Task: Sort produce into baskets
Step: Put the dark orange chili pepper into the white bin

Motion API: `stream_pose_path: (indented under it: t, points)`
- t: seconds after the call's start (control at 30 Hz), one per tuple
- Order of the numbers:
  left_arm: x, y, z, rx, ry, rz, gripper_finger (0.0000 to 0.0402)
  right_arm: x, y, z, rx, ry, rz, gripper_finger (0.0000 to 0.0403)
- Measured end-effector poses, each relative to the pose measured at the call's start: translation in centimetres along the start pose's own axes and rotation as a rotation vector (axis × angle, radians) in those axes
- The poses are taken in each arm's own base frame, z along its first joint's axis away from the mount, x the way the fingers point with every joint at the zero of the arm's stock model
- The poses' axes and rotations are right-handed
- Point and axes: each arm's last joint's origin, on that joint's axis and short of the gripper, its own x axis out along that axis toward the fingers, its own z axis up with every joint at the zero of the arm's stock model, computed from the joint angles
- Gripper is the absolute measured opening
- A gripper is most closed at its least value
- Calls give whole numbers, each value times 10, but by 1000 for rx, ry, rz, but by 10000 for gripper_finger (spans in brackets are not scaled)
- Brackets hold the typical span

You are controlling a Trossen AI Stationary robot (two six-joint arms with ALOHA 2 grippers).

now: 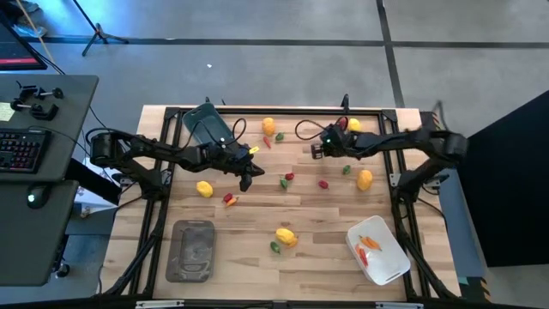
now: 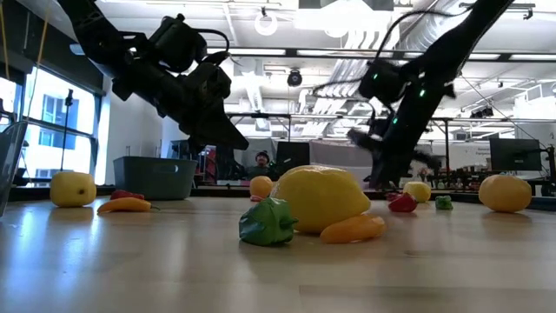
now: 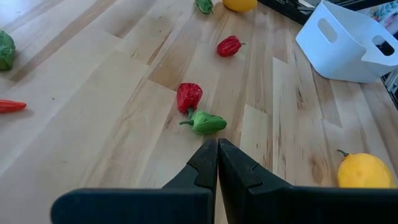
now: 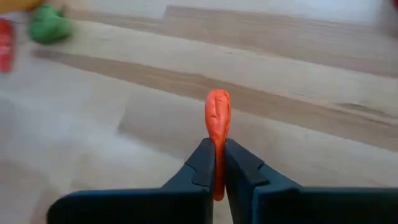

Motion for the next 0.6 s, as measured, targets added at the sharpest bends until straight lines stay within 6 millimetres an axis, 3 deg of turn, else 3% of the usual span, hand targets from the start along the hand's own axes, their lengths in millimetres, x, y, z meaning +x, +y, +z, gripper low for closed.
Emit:
stream_pose_path:
  t: [0.23, 0.6]
  points:
    - [0, 0, 0, 0, 0, 0, 0, -65, 6, -14, -47, 187, 243, 5]
    - [0, -1, 0, 22, 0, -1, 0, -174, 9, -82, -41, 506, 573, 2]
